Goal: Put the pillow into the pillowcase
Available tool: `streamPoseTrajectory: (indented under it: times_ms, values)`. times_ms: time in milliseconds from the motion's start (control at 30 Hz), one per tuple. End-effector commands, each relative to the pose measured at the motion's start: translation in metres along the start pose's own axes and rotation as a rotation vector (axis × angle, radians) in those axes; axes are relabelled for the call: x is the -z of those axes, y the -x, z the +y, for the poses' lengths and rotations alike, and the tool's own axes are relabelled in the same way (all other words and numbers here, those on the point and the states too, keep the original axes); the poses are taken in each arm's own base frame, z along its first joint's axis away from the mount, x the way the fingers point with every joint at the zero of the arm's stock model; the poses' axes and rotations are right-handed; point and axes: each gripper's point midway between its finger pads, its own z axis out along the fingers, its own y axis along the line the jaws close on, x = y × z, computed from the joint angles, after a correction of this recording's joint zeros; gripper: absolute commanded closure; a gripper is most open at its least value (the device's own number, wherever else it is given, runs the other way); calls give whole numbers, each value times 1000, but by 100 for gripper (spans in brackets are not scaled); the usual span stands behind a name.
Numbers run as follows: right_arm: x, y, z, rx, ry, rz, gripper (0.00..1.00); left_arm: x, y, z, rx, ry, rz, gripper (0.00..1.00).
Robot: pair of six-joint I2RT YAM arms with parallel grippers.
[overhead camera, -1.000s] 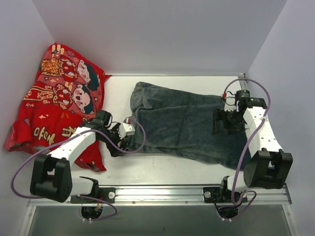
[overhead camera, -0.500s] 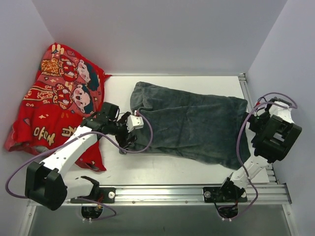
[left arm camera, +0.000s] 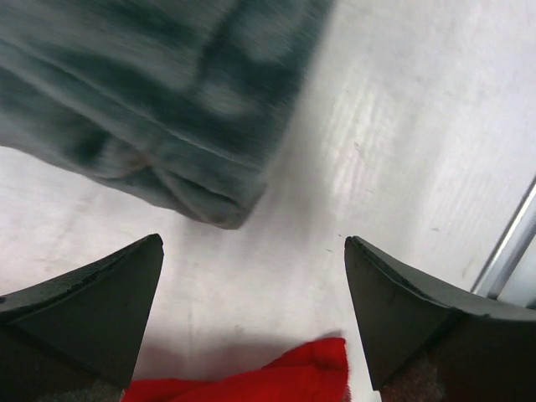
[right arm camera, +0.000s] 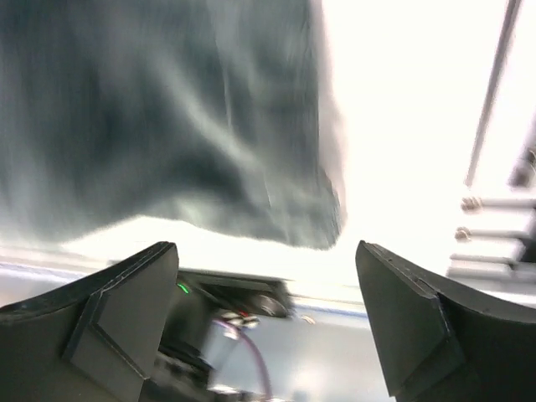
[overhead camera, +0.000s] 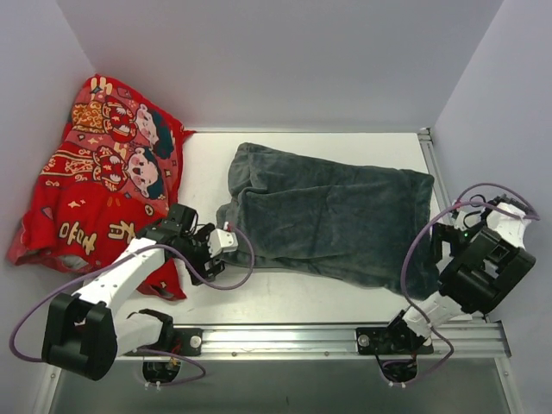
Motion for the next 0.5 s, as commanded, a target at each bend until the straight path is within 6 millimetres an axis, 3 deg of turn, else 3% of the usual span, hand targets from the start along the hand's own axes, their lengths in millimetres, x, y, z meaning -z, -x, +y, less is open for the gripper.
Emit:
streamPoseTrajectory:
  times_ms: [0,100,133,167,233,267,300,367,433,467]
  values:
    - [20,-46,25,333,102,39,9,-10,-8,-16,-87,-72,-13,3]
    - [3,-64,29,525,57,21,8,-24,-9,-6,-68,-59,1,3]
    - [-1,-52,22,589,-21,-49,8,-31,-12,-3,-45,-68,17,3]
    - [-20,-64,24,615,-16,-33,8,-34,-8,5,-55,-54,11,3]
    - [-30,-48,17,759,-121,-101,8,-41,-8,11,-48,-61,23,3]
    - [-48,-60,20,786,-112,-80,8,-41,-4,16,-51,-52,16,3]
    - [-53,-51,17,843,-154,-107,8,-43,-3,18,-46,-54,15,3]
    - [-65,-52,19,924,-200,-85,8,-48,-1,19,-46,-69,8,5]
    - [-80,-50,17,962,-231,-61,9,-53,-2,20,-41,-83,12,8]
    - [-79,-49,16,958,-229,-55,10,-55,-1,21,-35,-87,11,15]
